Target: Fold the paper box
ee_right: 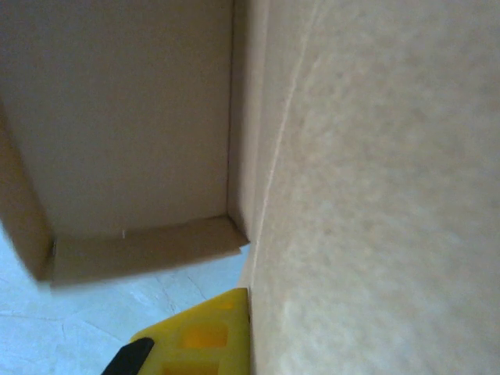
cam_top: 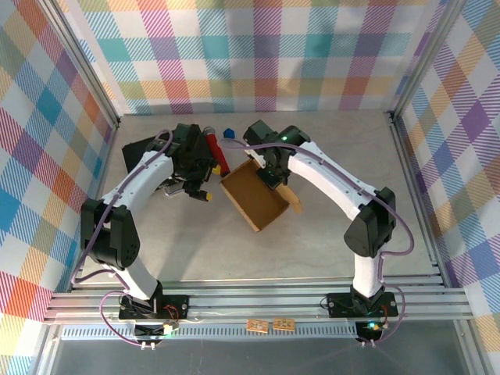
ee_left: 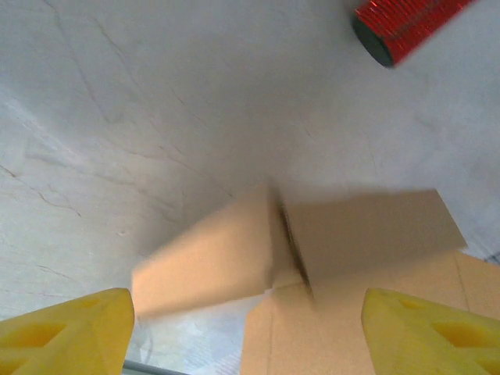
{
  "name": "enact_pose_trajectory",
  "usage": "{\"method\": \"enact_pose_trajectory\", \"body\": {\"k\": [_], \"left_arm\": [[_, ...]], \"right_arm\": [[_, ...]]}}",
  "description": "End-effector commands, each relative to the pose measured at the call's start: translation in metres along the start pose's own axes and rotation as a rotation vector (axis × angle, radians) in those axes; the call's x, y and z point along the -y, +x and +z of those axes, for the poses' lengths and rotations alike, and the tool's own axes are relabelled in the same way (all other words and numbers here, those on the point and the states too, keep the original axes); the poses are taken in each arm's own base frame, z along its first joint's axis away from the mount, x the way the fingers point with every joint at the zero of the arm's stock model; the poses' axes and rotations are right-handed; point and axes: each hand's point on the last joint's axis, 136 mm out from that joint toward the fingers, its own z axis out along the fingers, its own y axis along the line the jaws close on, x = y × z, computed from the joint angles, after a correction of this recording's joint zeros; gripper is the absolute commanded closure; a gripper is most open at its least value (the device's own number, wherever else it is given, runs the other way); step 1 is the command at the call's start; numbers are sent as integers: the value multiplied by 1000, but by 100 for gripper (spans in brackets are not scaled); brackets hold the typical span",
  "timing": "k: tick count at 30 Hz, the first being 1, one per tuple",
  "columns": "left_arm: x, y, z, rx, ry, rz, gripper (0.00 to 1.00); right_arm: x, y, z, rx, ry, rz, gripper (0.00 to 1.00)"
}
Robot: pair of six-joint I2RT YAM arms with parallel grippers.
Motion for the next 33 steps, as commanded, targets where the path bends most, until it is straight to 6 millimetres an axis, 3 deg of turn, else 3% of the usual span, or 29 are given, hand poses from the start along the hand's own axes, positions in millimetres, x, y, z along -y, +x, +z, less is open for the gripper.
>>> {"method": "enact_pose_trajectory", "body": {"k": [1, 6, 12, 18, 33], "left_arm": [[4, -12, 8, -10, 14, -55, 24], [4, -8, 21, -62, 15, -110, 25], [8, 7, 16, -105, 39, -142, 26], [5, 3, 25, -100, 8, -149, 31], [12, -4, 36, -97, 0, -122, 54]], "right_arm": [[1, -6, -7, 12, 29, -32, 100], [-3, -7, -8, 15, 26, -35, 100], [-5, -8, -11, 25, 27, -37, 100], [-8, -12, -14, 39, 23, -40, 100], [-10, -13, -18, 53, 15, -43, 100]]}}
